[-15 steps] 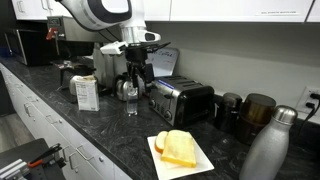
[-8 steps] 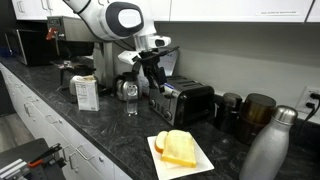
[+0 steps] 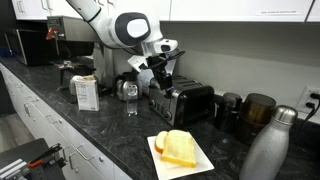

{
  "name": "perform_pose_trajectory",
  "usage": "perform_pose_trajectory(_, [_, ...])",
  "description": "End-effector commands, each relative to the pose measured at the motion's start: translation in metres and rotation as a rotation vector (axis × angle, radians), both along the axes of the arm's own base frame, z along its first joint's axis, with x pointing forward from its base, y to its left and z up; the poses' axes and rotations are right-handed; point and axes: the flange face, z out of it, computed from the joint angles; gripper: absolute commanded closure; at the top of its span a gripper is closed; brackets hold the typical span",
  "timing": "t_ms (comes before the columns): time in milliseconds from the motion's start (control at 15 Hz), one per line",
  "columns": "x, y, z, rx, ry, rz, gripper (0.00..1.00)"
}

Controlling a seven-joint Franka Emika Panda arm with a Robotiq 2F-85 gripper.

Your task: Push down the right toaster lever

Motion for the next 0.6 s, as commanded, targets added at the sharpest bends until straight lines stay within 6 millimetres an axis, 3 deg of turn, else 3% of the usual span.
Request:
perform_pose_trajectory(0, [0.0024,0.0028,0.0124,0.000,-0.058,-0.007,0.69])
perform_pose_trajectory(267, [0.0027,0.0032,0.0115,-0.011,-0.057,-0.007,0.97])
perform_pose_trajectory(533, [0.0027,0.0018,0.0100,-0.002,-0.061,-0.018,1.00])
